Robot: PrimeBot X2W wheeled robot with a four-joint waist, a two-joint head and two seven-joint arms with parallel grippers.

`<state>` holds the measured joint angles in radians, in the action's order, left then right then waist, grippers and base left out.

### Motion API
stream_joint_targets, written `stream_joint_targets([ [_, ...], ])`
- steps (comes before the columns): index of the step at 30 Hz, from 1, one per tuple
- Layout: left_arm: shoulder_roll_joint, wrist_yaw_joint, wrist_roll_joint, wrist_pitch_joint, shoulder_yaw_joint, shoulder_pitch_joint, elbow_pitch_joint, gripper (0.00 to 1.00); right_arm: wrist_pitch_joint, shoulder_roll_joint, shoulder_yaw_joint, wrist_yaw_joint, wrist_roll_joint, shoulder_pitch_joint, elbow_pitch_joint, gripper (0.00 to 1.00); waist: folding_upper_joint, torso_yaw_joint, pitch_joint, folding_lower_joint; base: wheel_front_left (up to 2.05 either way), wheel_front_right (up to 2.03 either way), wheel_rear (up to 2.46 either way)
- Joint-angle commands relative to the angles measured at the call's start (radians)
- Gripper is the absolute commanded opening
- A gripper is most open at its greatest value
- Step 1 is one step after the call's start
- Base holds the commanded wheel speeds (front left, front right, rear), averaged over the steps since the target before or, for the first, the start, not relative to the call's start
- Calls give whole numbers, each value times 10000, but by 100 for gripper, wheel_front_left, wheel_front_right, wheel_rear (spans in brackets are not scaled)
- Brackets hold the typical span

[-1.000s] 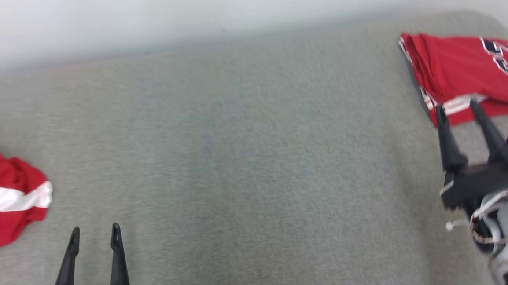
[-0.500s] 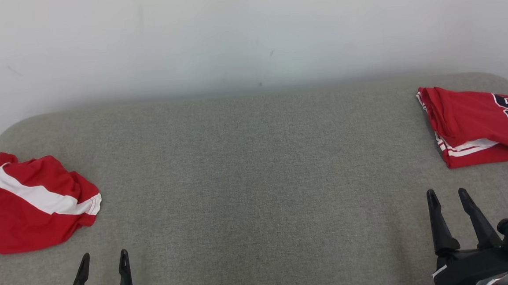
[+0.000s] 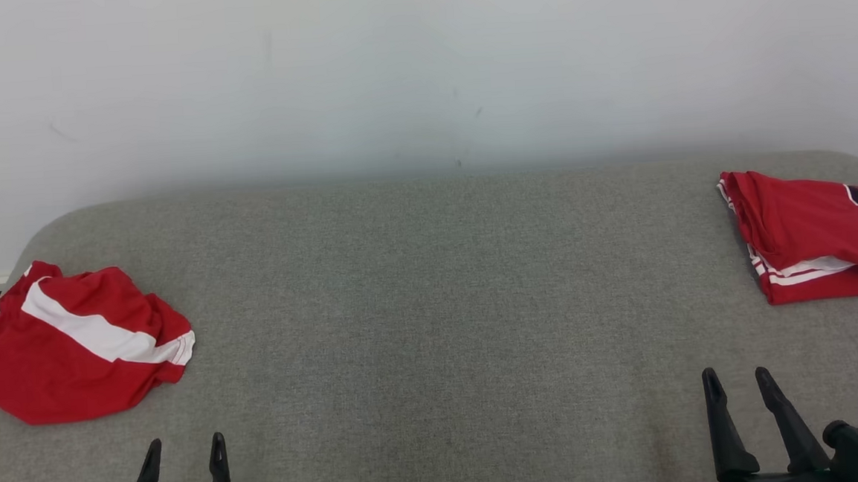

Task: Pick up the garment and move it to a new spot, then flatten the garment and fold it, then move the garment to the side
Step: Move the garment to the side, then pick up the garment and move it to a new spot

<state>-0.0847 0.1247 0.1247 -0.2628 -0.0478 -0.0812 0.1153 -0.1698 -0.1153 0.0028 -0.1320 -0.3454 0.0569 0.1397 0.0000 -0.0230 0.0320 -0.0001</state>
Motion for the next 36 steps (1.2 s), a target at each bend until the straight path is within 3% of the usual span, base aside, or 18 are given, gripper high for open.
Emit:
stream_joint_targets([
  [1,8,62,58,-27,-4,-44,40,100,17,59,11,27,132,133,-57,100,0,-27,24,1,0,0,0],
  [29,-125,51,-86,-27,87,109,334,100,109,469,3,27,775,520,-73,100,0,-117,139,1,0,0,0],
  [36,-160,52,-19,-27,46,222,467,100,124,510,-13,27,719,578,-71,100,0,-543,158,1,0,0,0],
])
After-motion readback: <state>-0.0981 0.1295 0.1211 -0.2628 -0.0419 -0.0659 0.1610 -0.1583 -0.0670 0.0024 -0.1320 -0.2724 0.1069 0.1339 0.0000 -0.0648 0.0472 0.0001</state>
